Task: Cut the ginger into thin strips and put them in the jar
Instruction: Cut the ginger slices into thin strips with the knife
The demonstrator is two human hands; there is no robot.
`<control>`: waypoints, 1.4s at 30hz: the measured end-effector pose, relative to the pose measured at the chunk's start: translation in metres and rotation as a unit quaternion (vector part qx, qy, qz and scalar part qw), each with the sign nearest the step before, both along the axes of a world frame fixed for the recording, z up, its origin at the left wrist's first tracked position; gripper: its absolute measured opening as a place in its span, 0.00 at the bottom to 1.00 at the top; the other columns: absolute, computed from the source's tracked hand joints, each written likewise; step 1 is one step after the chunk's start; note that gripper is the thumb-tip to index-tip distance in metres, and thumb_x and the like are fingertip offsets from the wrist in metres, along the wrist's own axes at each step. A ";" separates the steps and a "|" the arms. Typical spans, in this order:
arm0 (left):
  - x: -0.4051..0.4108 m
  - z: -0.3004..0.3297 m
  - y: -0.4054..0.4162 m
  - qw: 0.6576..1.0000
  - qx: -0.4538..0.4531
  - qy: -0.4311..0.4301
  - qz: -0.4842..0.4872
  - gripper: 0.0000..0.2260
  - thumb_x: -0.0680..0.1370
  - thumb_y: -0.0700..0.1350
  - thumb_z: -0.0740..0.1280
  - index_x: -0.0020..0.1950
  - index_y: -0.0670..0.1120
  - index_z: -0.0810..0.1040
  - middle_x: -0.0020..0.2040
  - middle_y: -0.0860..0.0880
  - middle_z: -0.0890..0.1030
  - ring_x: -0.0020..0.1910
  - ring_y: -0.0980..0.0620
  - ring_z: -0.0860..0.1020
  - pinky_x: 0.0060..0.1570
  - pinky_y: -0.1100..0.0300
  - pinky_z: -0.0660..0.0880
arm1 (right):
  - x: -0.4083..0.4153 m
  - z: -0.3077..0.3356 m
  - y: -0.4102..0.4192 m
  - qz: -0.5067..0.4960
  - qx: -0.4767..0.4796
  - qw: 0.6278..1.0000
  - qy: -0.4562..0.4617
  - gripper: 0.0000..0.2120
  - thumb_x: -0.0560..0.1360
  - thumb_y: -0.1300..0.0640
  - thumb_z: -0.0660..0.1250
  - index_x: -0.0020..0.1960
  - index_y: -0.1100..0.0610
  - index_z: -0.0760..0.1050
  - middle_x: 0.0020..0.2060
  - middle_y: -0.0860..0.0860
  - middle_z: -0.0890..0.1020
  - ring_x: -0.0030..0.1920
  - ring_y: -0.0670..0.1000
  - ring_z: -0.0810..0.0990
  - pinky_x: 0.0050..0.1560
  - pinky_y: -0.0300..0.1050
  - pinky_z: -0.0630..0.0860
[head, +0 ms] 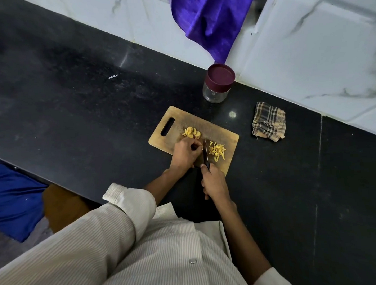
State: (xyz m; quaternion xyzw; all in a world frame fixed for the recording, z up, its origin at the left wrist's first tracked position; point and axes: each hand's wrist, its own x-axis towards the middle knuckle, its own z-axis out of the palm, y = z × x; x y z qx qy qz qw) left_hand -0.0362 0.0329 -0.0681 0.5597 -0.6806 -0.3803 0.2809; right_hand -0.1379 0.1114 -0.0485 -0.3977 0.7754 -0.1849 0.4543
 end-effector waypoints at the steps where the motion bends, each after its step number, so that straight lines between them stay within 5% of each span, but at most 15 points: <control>1: 0.000 0.000 0.000 1.000 0.000 0.002 0.002 0.05 0.77 0.41 0.68 0.51 0.41 0.81 0.51 0.46 0.79 0.31 0.57 0.76 0.25 0.69 0.72 | 0.000 0.000 0.000 -0.001 -0.002 1.000 -0.002 0.12 0.84 0.49 0.55 0.59 0.56 0.70 0.46 0.57 0.76 0.27 0.48 0.74 0.18 0.37 0.67; 13: 0.000 0.003 0.002 1.000 -0.008 -0.010 0.005 0.06 0.78 0.41 0.67 0.52 0.41 0.81 0.52 0.46 0.79 0.35 0.55 0.78 0.26 0.69 0.73 | 0.001 0.001 0.000 -0.004 -0.006 1.000 -0.005 0.11 0.84 0.49 0.55 0.57 0.56 0.70 0.46 0.57 0.76 0.25 0.48 0.74 0.19 0.37 0.68; 25: -0.001 0.003 0.003 1.000 -0.016 -0.017 0.012 0.06 0.77 0.40 0.68 0.52 0.41 0.81 0.52 0.45 0.80 0.34 0.57 0.76 0.27 0.69 0.71 | 0.005 -0.002 -0.003 0.006 -0.007 1.000 0.028 0.13 0.84 0.50 0.55 0.59 0.58 0.70 0.53 0.63 0.79 0.35 0.54 0.77 0.18 0.38 0.68; 27: -0.001 0.003 0.003 1.000 -0.018 -0.020 0.009 0.06 0.77 0.40 0.68 0.52 0.41 0.81 0.52 0.45 0.79 0.34 0.57 0.77 0.26 0.69 0.72 | 0.007 -0.001 -0.003 0.007 -0.008 0.999 0.037 0.13 0.84 0.50 0.55 0.58 0.58 0.71 0.52 0.62 0.80 0.37 0.56 0.78 0.21 0.41 0.72; 31: -0.001 0.003 0.001 0.999 -0.028 -0.033 0.015 0.05 0.77 0.40 0.68 0.51 0.41 0.81 0.51 0.44 0.80 0.39 0.54 0.78 0.34 0.67 0.73 | 0.014 0.005 -0.003 0.007 -0.009 0.998 0.055 0.12 0.84 0.51 0.56 0.57 0.58 0.71 0.51 0.59 0.80 0.47 0.61 0.82 0.46 0.60 0.81; 42: -0.002 0.001 0.003 0.999 -0.022 -0.023 0.010 0.05 0.77 0.40 0.68 0.51 0.42 0.81 0.51 0.46 0.80 0.38 0.54 0.79 0.31 0.68 0.71 | 0.015 0.009 0.004 0.009 0.032 0.998 0.046 0.13 0.84 0.50 0.55 0.57 0.58 0.72 0.52 0.58 0.79 0.49 0.60 0.82 0.47 0.58 0.81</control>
